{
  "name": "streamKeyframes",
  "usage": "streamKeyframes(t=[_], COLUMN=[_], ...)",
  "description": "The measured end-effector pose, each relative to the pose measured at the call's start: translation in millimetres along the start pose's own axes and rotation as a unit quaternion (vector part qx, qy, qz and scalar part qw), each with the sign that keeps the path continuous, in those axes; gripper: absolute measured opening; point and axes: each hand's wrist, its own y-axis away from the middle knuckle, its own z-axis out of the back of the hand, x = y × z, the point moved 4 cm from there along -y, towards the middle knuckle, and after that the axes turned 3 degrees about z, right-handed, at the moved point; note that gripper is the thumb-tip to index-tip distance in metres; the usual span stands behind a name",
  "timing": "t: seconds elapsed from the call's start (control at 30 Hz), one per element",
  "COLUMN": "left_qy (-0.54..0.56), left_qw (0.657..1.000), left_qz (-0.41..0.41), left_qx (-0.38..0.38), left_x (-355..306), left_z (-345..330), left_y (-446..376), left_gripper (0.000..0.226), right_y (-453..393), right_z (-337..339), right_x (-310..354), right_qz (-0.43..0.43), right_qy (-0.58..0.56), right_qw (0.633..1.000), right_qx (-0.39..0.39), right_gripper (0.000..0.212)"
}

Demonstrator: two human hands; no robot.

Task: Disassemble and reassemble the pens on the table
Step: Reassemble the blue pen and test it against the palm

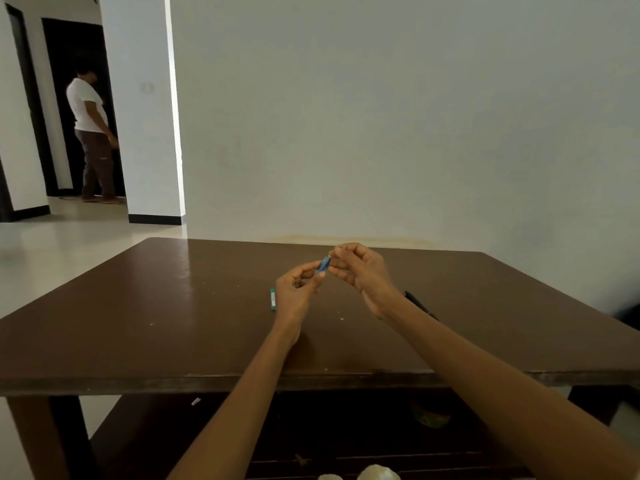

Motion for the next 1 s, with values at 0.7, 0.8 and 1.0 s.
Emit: streamKeyframes(t=[0.7,0.8,1.0], left_qy=[-0.029,-0.031,-0.034], left_qw=[1.000,0.999,0.999], left_qz=[-0.008,-0.007,-0.011], left_qx=[0.008,0.005,0.002], left_x=[4.6,4.7,4.5], left_z=[-2.7,-2.4,-1.3], left_y=[0.7,0.5,0.9], left_gripper=[0.022,0.022,0.021], right_y=[2.5,2.5,2.8], right_z=[8.4,7.8,6.1], right_x=[-4.5,-4.7,-4.6], right_qz=[0.011,0.012,0.002], right_qy=[-0.036,-0.025,0.012], right_qw=[0.999,1.000,1.000], right_qx=[-0.018,-0.009,0.007], right_gripper=[0.008,0.007,0.005])
